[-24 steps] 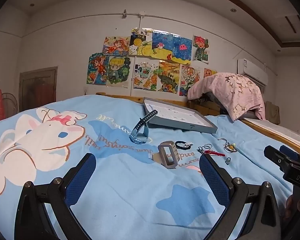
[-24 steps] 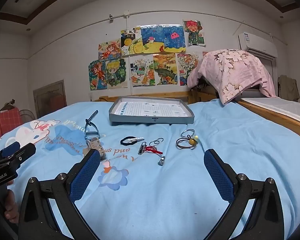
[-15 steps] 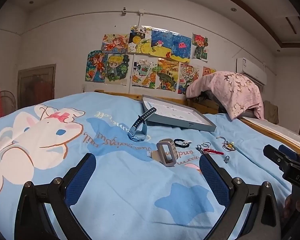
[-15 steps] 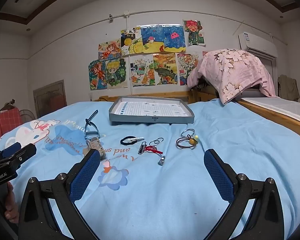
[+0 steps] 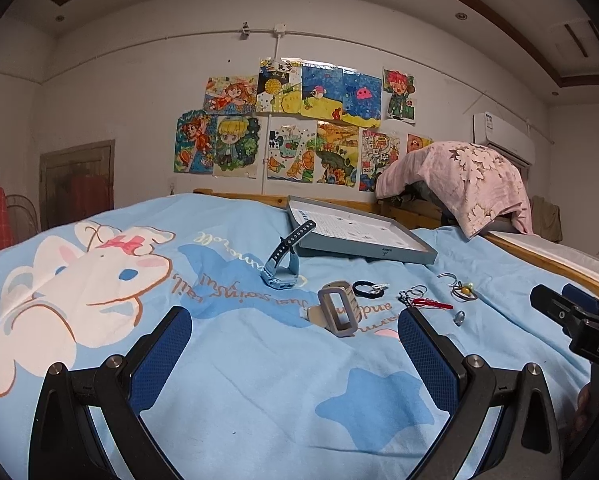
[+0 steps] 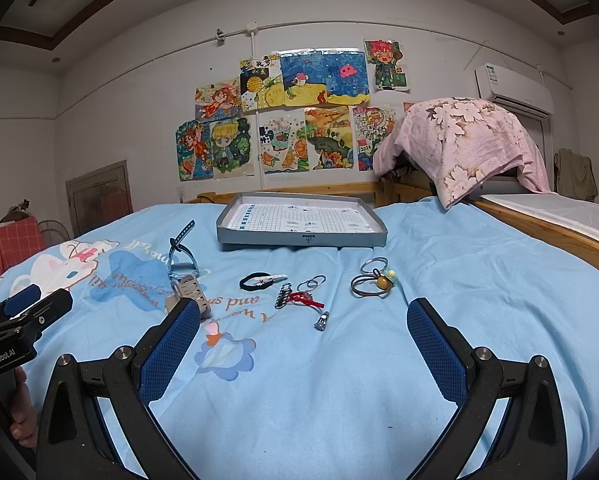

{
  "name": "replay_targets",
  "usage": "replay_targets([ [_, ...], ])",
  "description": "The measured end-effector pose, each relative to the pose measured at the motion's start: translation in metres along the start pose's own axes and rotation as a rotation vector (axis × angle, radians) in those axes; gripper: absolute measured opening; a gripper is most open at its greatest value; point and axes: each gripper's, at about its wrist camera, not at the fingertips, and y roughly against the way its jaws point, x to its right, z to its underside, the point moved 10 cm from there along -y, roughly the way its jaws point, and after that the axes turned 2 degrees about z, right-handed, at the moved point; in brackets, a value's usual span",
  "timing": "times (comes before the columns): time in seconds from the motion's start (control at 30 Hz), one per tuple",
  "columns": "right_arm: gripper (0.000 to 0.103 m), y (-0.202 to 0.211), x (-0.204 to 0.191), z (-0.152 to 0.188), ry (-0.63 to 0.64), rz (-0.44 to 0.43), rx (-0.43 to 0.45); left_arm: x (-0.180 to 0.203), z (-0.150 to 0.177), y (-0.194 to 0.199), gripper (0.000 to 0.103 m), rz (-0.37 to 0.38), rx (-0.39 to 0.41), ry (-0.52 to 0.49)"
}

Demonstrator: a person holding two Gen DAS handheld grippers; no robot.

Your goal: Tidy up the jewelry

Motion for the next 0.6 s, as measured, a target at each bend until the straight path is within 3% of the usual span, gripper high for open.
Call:
replay_targets([
  [0.6,0.102,-0.0002,0.0006,0.0009,-0.003,-0.001,0.0,0.0086,-0.0062,0.0069,0.103,0.0,0.014,-0.038],
])
